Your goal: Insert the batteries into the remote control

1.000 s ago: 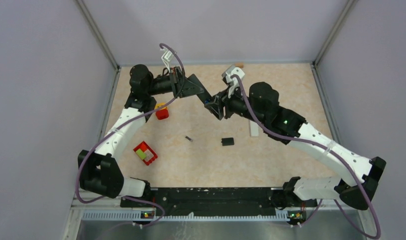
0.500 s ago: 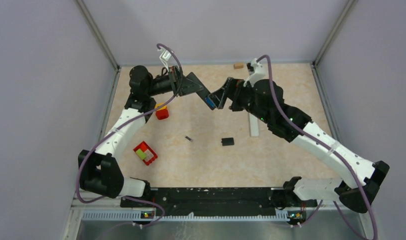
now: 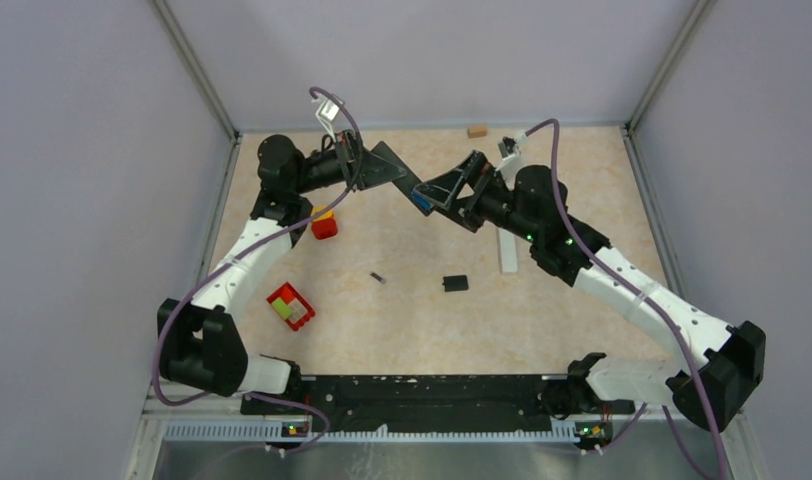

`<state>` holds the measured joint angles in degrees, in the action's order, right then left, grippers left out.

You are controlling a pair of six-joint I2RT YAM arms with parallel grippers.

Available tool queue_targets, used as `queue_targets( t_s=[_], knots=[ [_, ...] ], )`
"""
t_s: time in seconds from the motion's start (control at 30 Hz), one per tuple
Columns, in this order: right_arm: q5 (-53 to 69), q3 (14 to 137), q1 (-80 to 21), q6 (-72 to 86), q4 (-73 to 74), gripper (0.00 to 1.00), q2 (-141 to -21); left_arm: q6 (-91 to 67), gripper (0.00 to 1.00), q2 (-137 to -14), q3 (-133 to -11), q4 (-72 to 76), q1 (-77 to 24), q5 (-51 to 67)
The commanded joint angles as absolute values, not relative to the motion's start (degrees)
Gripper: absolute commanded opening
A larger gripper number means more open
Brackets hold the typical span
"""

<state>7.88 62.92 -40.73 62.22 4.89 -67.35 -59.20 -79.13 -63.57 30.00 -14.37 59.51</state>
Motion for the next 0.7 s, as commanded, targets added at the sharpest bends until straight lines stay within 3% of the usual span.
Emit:
queue_targets(
  t_s=[0.0, 0.67],
  knots=[
    [12.06, 61.88, -40.28, 66.43, -4.78, 0.98, -67.72, -61.06, 0.00, -78.28, -63.76, 34.45, -14.15, 59.72],
    [15.06, 64.12, -40.25, 64.12, -7.64, 0.65, -72.12, -60.31, 0.00, -79.32, -64.92, 30.85, -14.15, 60.69]
  ],
)
